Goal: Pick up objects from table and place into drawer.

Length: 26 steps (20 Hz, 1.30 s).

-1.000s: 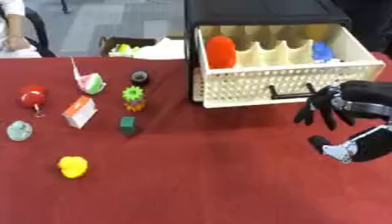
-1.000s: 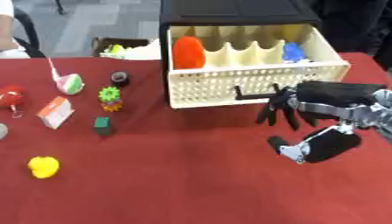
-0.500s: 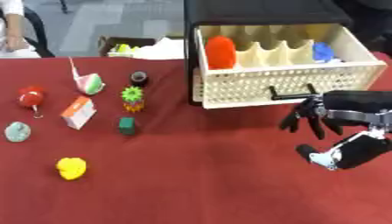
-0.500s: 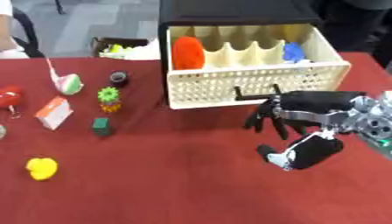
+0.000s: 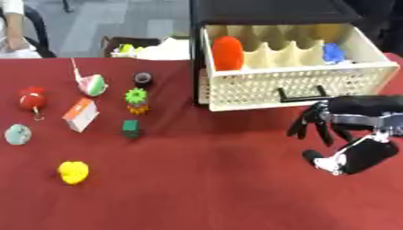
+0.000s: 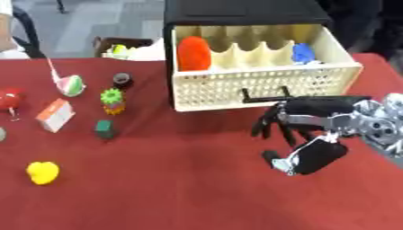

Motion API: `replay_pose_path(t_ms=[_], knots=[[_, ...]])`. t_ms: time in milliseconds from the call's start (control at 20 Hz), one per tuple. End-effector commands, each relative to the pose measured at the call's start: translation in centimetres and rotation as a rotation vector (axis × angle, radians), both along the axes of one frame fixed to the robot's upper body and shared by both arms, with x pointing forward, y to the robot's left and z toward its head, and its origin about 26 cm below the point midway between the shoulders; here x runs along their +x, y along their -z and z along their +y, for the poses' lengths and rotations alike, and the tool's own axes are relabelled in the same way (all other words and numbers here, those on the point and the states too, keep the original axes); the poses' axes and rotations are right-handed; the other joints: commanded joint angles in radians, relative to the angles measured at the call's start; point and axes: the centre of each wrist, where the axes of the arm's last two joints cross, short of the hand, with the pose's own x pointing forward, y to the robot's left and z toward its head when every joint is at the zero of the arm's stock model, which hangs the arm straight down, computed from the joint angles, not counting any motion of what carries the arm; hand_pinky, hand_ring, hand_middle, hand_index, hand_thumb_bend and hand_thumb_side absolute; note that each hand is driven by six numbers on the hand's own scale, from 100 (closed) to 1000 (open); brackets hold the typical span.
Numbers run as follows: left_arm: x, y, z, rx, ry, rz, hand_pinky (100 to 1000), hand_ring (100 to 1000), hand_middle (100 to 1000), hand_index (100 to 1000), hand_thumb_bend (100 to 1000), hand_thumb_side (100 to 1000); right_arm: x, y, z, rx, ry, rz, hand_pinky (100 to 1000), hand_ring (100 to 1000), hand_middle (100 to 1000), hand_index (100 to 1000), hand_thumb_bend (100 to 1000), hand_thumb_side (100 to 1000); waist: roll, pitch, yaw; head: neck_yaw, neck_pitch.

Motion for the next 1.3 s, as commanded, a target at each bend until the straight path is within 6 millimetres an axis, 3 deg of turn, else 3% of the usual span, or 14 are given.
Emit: replay_pose_path(t_ms=[50, 1300], knots=[[-0.3, -0.7, 0.2, 0.005, -0.002, -0.028, 369, 542, 575, 775, 100, 848, -0.2, -1.2, -0.1, -0.019, 0.027, -0.056, 270, 475, 680, 854, 100, 462, -0.001, -0.013, 0.000, -0.004, -0.016], [-0.3, -0.6, 0.0, 0.007, 0.022, -0.030, 373, 547, 580, 778, 100, 853, -0.1, -2.9, 0.3, 0.005, 0.124, -0.108, 259, 471, 677, 850, 100, 465, -0.005, 0.001, 0.016, -0.012, -0.030]])
